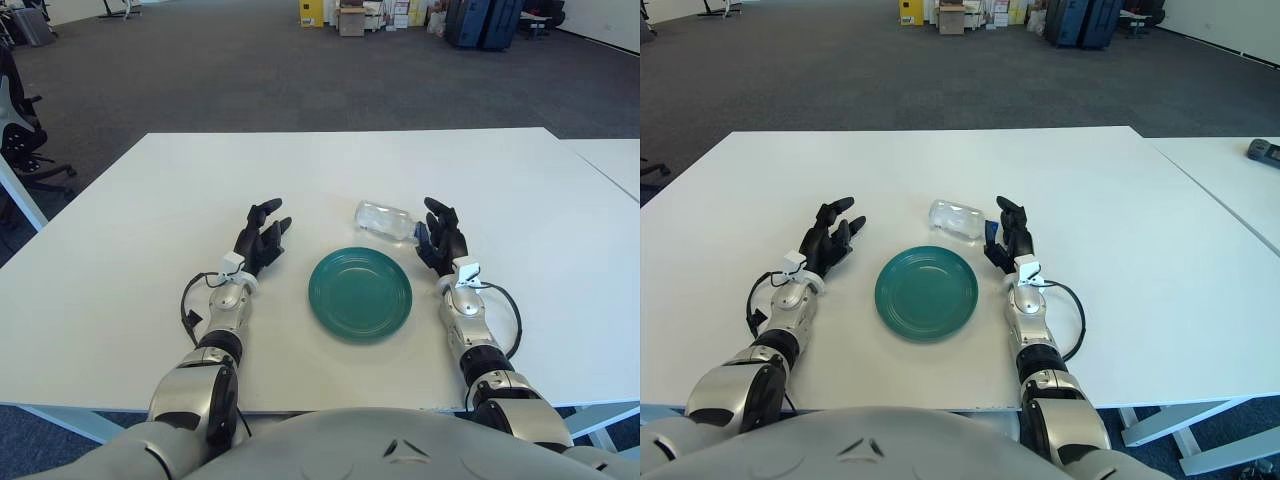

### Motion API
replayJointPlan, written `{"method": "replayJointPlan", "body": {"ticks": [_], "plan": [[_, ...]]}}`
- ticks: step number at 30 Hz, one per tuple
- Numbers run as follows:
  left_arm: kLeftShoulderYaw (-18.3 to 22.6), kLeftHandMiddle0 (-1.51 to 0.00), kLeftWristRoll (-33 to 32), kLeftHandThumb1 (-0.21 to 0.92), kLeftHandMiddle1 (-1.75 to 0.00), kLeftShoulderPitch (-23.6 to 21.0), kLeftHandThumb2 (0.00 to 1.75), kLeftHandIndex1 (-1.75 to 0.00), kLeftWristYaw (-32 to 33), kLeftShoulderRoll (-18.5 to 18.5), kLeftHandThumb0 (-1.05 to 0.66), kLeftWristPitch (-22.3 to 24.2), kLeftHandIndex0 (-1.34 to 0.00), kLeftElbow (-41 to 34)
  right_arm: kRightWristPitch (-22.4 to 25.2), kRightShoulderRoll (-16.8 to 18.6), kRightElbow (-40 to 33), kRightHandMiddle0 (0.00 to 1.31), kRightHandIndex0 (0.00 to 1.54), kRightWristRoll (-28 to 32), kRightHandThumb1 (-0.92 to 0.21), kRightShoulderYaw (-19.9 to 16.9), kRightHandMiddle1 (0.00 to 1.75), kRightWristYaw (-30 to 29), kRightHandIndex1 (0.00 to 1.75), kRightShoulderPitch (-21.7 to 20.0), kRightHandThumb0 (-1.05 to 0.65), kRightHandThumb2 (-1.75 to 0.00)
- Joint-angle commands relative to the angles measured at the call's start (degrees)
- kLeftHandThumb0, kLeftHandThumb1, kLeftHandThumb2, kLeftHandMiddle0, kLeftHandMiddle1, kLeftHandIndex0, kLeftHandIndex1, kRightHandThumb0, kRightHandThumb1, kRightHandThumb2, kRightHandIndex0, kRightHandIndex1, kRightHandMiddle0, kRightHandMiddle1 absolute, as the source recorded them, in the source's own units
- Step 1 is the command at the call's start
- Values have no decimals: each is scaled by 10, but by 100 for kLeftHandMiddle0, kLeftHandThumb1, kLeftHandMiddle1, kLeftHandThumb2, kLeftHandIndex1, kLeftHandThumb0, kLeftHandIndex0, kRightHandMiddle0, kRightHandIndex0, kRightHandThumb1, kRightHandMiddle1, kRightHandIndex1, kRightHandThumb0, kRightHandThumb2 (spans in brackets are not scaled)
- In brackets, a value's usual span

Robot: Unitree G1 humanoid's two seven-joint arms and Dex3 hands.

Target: Put the bottle into the plate.

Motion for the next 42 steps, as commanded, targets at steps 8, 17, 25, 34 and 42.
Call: {"method": "replayJointPlan", "body": {"ticks": [8, 17, 25, 34, 42], "plan": [[1, -63, -1, 92, -19, 10, 77, -100, 4, -5, -77, 18, -3, 21, 8, -5, 26, 0, 21, -6, -92, -3, 64, -3, 4, 31, -77, -58], [0, -62, 1, 92, -21, 9, 79, -100, 11, -6, -79, 19, -4, 21, 6, -12, 29, 0, 24, -5, -92, -9, 64, -8, 4, 17, -75, -55], [1, -51, -1, 92, -42, 6, 77, -101, 10, -8, -78, 22, -3, 22, 24, -28, -3, 0, 30, -31, -92, -9, 72, -47, 6, -35, -75, -44], [0, -48, -1, 92, -45, 4, 78, -101, 7, -11, -79, 18, -3, 25, 14, -57, -3, 0, 35, -132, -92, 30, 75, -135, 8, -65, -76, -37], [1, -49, -2, 92, -49, 2, 78, -101, 8, -13, -78, 20, -4, 28, 23, -86, 35, 0, 35, -264, -92, 105, 73, -257, 7, -106, -75, -35]]}}
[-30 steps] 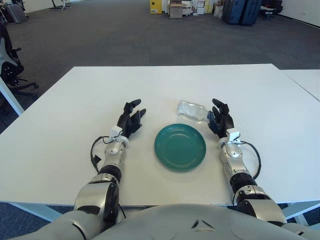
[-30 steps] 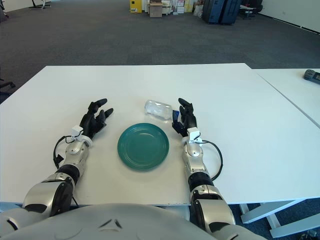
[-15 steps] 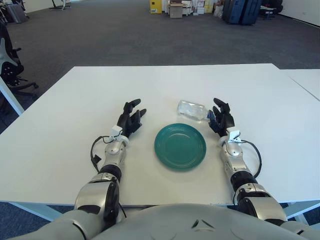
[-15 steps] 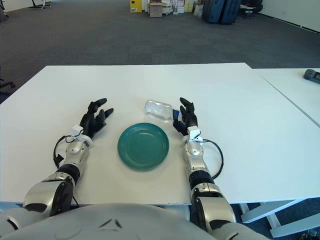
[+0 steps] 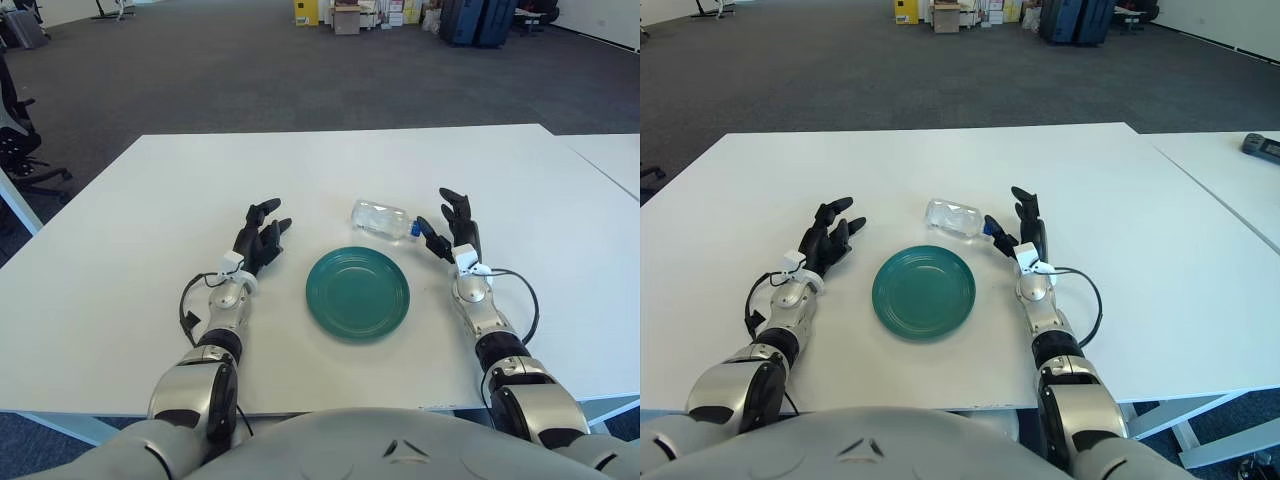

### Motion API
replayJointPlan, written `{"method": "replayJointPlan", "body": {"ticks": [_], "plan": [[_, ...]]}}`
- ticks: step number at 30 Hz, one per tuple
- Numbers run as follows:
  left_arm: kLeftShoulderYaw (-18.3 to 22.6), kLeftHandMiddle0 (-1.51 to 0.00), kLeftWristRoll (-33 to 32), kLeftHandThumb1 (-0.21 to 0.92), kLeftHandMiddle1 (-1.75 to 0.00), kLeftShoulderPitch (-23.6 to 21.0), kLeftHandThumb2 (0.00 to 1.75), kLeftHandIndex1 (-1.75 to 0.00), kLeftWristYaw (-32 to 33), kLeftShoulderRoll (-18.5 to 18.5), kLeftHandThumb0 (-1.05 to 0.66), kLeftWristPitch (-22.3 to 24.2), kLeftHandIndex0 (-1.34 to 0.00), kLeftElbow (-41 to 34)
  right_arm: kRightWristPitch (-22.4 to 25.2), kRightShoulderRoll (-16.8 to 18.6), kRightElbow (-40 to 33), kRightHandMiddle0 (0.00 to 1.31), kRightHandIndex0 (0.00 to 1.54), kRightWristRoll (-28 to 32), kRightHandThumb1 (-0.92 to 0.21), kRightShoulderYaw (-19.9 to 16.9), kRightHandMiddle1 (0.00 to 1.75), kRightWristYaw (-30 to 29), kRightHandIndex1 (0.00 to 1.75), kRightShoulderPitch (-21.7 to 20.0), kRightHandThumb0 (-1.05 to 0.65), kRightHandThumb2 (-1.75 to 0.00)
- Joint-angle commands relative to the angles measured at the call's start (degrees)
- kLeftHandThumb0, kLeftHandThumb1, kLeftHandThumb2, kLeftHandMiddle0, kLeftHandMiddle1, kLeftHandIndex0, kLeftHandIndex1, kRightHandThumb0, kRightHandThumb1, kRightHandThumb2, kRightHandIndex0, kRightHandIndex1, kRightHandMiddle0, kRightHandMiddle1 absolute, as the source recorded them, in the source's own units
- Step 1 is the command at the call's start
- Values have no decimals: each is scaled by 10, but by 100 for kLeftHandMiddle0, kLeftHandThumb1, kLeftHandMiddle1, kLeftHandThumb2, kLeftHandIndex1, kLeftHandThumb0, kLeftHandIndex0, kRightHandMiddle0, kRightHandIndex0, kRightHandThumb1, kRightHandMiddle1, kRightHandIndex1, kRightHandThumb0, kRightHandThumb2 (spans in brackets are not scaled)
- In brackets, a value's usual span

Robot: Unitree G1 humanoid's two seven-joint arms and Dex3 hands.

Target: Put the bottle into the plate.

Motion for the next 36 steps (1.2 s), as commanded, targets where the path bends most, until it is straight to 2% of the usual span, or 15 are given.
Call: {"method": "replayJointPlan", "body": {"ticks": [1, 13, 17, 24, 28, 31, 36], "plan": [[1, -48, -3, 92, -51, 10, 78, -101, 1, -7, -78, 18, -4, 16, 3, -10, 22, 0, 35, -62, -92, 42, 73, -56, 7, -42, -75, -35], [5, -47, -6, 92, -54, 9, 78, -101, -7, -8, -79, 18, -4, 18, 0, -23, 99, 0, 35, -129, -92, 113, 70, -126, 5, -115, -76, -38], [6, -45, -7, 92, -53, 10, 78, -101, -10, -8, -79, 18, -4, 17, 17, -12, 143, 0, 34, -141, -92, 134, 69, -131, 4, -159, -81, -43], [7, -43, -6, 92, -53, 9, 78, -101, -8, -10, -81, 17, -4, 19, 58, -1, 195, 0, 27, -175, -92, 183, 54, -130, 0, -214, -86, -54], [9, -43, -6, 92, -53, 9, 78, -102, -9, -11, -81, 16, -4, 19, 98, 12, 214, 0, 24, -189, -92, 210, 46, -115, 0, -243, -90, -56], [9, -44, -5, 92, -54, 10, 78, -102, -7, -12, -82, 14, -4, 18, 129, 25, 231, 0, 21, -196, -92, 229, 40, -74, 0, -268, -94, -57], [8, -44, -3, 92, -55, 14, 78, -102, -3, -16, -82, 7, -5, 14, 142, 32, 246, 0, 16, -198, -92, 249, 35, -26, 0, -286, -98, -56]]}}
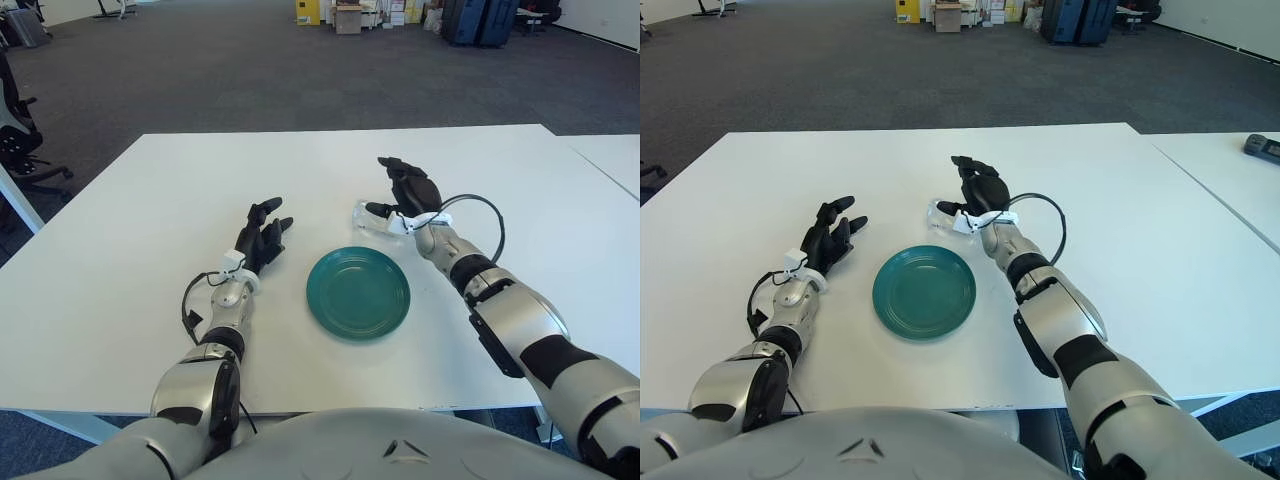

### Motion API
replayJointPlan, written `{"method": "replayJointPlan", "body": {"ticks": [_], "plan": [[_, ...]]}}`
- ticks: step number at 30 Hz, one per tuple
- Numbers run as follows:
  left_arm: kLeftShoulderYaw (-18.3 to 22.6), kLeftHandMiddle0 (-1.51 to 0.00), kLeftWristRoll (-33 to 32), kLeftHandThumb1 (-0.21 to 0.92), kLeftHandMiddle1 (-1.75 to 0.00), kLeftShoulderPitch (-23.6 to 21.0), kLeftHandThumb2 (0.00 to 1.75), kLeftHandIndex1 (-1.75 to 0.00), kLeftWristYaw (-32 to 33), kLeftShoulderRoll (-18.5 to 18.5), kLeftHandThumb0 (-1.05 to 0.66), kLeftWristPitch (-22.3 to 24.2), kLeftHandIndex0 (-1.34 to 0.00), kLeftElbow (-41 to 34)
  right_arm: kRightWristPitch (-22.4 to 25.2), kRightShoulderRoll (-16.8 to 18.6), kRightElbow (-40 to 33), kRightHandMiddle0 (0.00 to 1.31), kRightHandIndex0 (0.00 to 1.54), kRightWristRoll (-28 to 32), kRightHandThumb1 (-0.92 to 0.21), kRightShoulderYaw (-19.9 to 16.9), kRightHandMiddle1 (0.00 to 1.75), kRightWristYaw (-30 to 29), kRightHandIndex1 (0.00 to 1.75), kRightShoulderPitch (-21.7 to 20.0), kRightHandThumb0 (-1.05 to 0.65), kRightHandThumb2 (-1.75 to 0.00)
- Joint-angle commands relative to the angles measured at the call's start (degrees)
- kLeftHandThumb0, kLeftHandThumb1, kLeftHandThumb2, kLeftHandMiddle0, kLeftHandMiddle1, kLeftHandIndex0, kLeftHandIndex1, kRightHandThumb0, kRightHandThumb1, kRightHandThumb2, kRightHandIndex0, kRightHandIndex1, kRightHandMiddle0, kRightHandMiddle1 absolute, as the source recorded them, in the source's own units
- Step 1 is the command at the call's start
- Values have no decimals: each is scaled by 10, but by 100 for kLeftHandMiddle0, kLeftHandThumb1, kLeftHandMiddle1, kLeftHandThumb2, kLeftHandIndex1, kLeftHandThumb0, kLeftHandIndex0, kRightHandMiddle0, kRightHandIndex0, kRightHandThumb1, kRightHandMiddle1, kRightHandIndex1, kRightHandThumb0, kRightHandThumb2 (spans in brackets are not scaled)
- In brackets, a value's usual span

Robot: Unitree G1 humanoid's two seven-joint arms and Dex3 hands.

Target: Put the bottle into the plate.

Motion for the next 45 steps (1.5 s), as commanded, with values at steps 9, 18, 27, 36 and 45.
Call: {"method": "replayJointPlan", "body": {"ticks": [9, 18, 27, 36, 45], "plan": [[0, -46, -2, 92, -57, 29, 81, -103, 8, -13, -81, -8, -5, 6, 27, 15, 30, 0, 15, -6, -92, 37, 43, 110, 0, -33, -99, -55], [4, -49, -7, 92, -60, 39, 81, -104, 7, -18, -80, -20, -7, -6, 38, 21, 34, 0, 16, 3, -92, 40, 45, 156, 1, -28, -100, -56], [5, -52, -8, 92, -63, 46, 85, -105, 8, -19, -80, -29, -8, -11, 49, 27, 38, 0, 17, 7, -92, 41, 49, 185, 1, -21, -99, -53], [6, -52, -8, 92, -63, 51, 87, -105, 16, -21, -80, -40, -8, -16, 52, 23, 42, 0, 23, 8, -92, 39, 56, 195, 3, -9, -95, -47], [11, -52, -16, 92, -62, 61, 85, -105, 9, -20, -77, -45, -7, -27, 55, 23, 44, 0, 32, 21, -92, 26, 57, 222, 7, -2, -89, -38]]}}
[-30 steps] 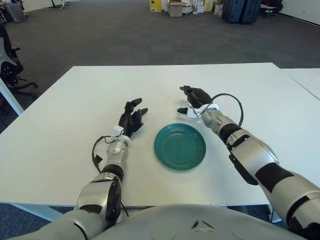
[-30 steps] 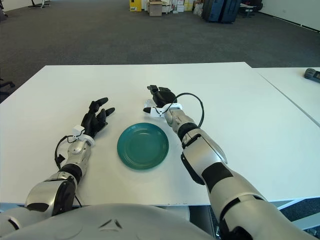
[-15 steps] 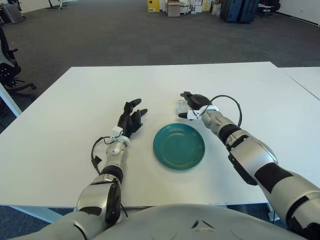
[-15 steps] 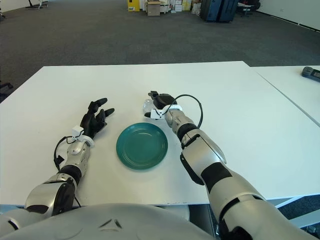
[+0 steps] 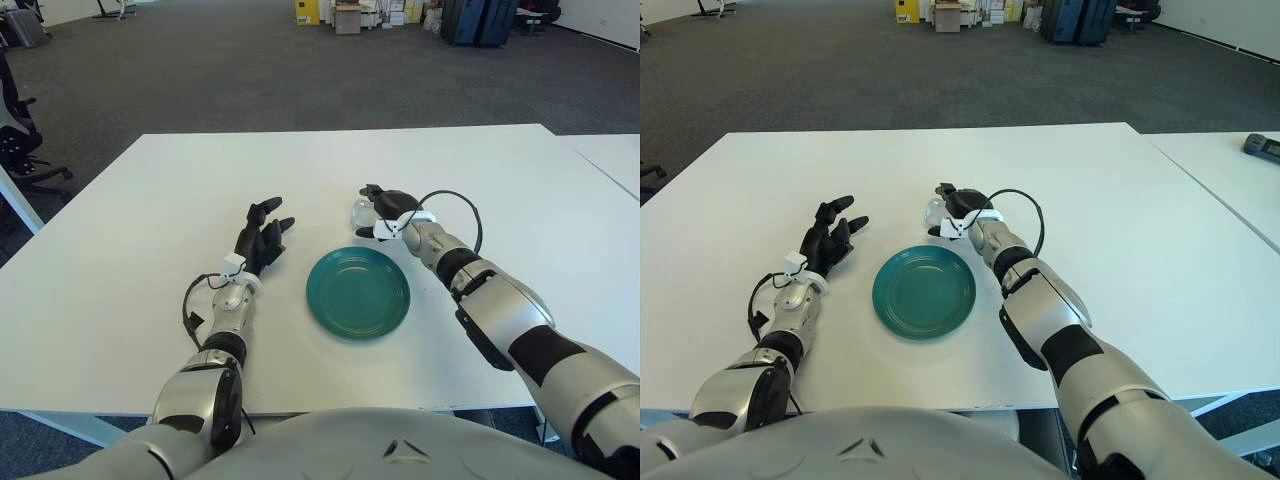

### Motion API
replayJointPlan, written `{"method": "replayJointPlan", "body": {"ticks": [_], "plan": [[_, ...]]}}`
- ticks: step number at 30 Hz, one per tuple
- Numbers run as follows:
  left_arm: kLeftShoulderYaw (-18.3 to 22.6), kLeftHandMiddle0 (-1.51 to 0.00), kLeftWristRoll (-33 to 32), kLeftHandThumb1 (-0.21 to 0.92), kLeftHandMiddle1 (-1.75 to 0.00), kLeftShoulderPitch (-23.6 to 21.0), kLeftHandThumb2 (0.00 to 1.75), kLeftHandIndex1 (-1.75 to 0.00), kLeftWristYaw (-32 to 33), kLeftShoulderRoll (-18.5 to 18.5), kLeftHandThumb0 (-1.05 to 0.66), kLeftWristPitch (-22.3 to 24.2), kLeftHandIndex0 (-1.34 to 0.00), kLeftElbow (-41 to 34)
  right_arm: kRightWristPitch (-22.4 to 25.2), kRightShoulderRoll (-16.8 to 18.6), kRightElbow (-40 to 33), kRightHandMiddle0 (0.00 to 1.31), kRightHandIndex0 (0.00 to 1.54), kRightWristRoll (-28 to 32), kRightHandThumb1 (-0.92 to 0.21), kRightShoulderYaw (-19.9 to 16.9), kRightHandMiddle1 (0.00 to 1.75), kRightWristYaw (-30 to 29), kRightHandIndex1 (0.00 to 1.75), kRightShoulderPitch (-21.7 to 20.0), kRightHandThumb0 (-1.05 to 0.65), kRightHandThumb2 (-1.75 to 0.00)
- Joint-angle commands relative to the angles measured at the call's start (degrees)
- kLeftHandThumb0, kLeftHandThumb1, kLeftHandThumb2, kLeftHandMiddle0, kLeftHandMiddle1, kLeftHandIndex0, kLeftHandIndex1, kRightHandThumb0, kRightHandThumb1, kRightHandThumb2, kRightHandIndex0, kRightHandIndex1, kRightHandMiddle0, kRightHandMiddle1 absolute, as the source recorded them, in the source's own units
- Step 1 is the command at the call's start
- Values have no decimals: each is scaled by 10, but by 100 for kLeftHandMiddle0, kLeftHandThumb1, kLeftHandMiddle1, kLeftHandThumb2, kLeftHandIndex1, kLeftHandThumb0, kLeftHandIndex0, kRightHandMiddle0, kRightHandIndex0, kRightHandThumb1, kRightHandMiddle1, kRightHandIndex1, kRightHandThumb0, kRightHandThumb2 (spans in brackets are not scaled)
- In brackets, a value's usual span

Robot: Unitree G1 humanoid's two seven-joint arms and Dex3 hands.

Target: Put the bottle into the plate.

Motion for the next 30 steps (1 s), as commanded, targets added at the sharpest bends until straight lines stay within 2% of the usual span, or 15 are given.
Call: {"method": "replayJointPlan", "body": {"ticks": [1, 4, 6, 7, 9, 11, 12, 13, 15, 17, 22, 30], "plan": [[9, -52, -17, 92, -63, 36, 85, -105, -2, -10, -77, -8, -7, 14, 9, -2, 8, 0, 33, 12, -92, -6, 65, 20, 17, 19, -86, -35], [10, -52, -19, 92, -63, 37, 84, -105, -4, -10, -76, -8, -8, 12, 11, -3, 8, 0, 26, 10, -90, -6, 87, 22, 54, 20, -76, -31], [12, -52, -22, 92, -63, 38, 84, -105, -6, -10, -76, -9, -8, 11, 18, -2, 9, 0, 24, 5, -88, -1, 101, 18, 68, 20, -72, -31], [12, -52, -24, 92, -63, 38, 84, -105, -7, -10, -76, -9, -8, 11, 22, -2, 9, 0, 25, 2, -85, 1, 119, 15, 83, 20, -66, -33], [13, -52, -26, 92, -64, 39, 84, -105, -9, -10, -76, -10, -9, 10, 33, -1, 10, 0, 26, -5, -76, 7, 136, 7, 104, 21, -59, -47], [14, -52, -29, 92, -64, 39, 84, -105, -11, -9, -76, -10, -8, 9, 48, 3, 15, 3, 30, -9, -64, 11, 155, -3, 134, 28, -51, -64], [15, -52, -30, 92, -64, 39, 84, -105, -13, -9, -77, -11, -8, 8, 54, 4, 15, 4, 31, -10, -63, 11, 159, -6, 139, 29, -50, -67], [15, -52, -31, 92, -64, 40, 84, -105, -14, -9, -77, -12, -8, 8, 58, 4, 16, 11, 38, -10, -60, 12, 164, -9, 145, 30, -32, -78], [16, -51, -33, 92, -64, 40, 84, -106, -16, -9, -77, -12, -9, 7, 64, 4, 15, 20, 46, -10, -57, 14, 170, -11, 152, 29, -14, -91], [17, -52, -37, 92, -65, 40, 84, -106, -20, -9, -77, -13, -9, 3, 75, 5, 16, 25, 50, -17, -52, 22, 172, -14, 157, 28, -7, -100], [20, -52, -42, 92, -66, 43, 85, -107, -24, -8, -77, -15, -11, -3, 86, 6, 17, 35, 60, -26, -38, 36, 174, -17, 163, 26, -2, -121], [21, -53, -43, 92, -69, 46, 88, -109, -19, -6, -79, -17, -11, -9, 92, 5, 17, 47, 75, -27, -24, 48, 175, -21, 152, 21, 0, -134]]}}
